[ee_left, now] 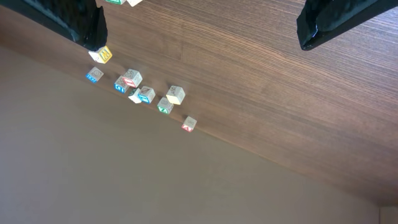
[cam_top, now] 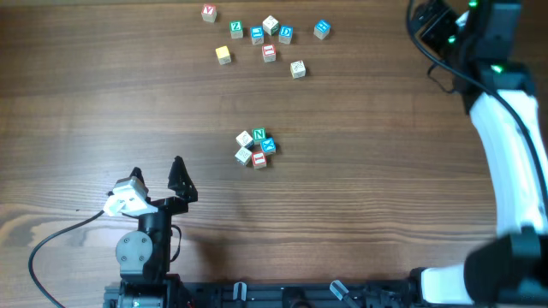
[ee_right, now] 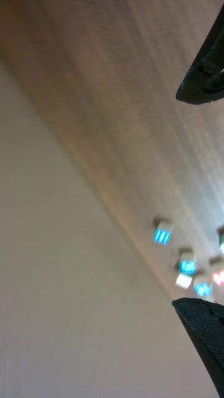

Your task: Form a circle

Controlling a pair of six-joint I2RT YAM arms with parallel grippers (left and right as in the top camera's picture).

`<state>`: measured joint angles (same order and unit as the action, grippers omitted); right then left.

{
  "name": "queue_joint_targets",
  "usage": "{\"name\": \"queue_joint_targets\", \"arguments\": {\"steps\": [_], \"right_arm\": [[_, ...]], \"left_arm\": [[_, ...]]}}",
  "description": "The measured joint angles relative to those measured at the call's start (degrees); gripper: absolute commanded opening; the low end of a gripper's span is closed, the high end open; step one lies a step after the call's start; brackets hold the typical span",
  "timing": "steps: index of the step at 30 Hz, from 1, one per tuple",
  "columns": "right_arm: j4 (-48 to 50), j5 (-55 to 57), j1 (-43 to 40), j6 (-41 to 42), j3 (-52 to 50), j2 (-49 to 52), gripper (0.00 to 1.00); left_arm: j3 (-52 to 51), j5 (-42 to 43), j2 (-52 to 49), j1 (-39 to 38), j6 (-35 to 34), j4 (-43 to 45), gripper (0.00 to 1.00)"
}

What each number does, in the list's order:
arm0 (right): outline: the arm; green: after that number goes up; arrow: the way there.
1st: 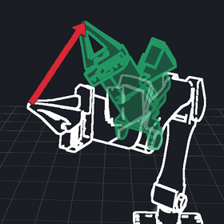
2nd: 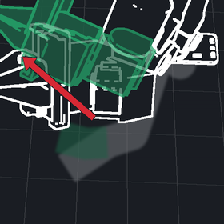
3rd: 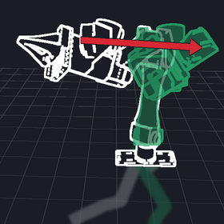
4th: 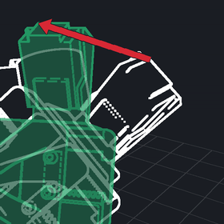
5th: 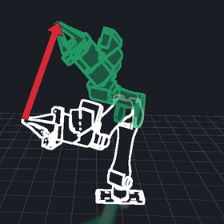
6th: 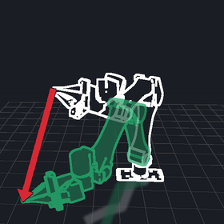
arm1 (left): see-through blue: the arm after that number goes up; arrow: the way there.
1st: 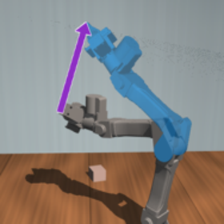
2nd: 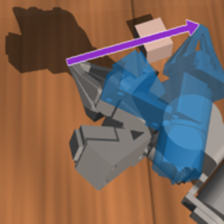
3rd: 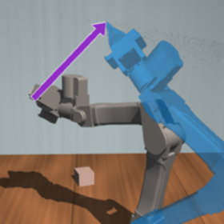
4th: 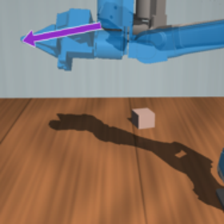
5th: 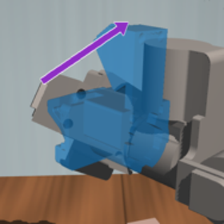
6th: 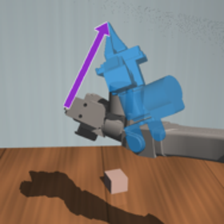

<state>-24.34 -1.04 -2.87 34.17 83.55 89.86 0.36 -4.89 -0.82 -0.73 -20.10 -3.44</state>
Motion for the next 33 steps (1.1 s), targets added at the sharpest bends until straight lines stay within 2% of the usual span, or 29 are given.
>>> {"name": "queue_joint_targets", "arguments": {"steps": [5, 15, 22, 33], "right_arm": [[0.0, 0.0, 0.0, 0.0, 0.0, -5.9, 1.0], [-0.9, 0.0, 0.0, 0.0, -1.7, -4.5, 1.0], [17.3, 0.0, 0.0, 0.0, -9.7, -3.5, 1.0], [27.9, 0.0, 0.0, 0.0, -15.6, -5.4, 1.0]], "left_arm": [[0.0, 0.0, 0.0, 0.0, 0.0, 0.0, 1.0], [0.0, 0.0, 0.0, 0.0, 0.0, 0.0, 1.0], [0.0, 0.0, 0.0, 0.0, 0.0, 0.0, 1.0], [0.0, 0.0, 0.0, 0.0, 0.0, 0.0, 1.0]]}}
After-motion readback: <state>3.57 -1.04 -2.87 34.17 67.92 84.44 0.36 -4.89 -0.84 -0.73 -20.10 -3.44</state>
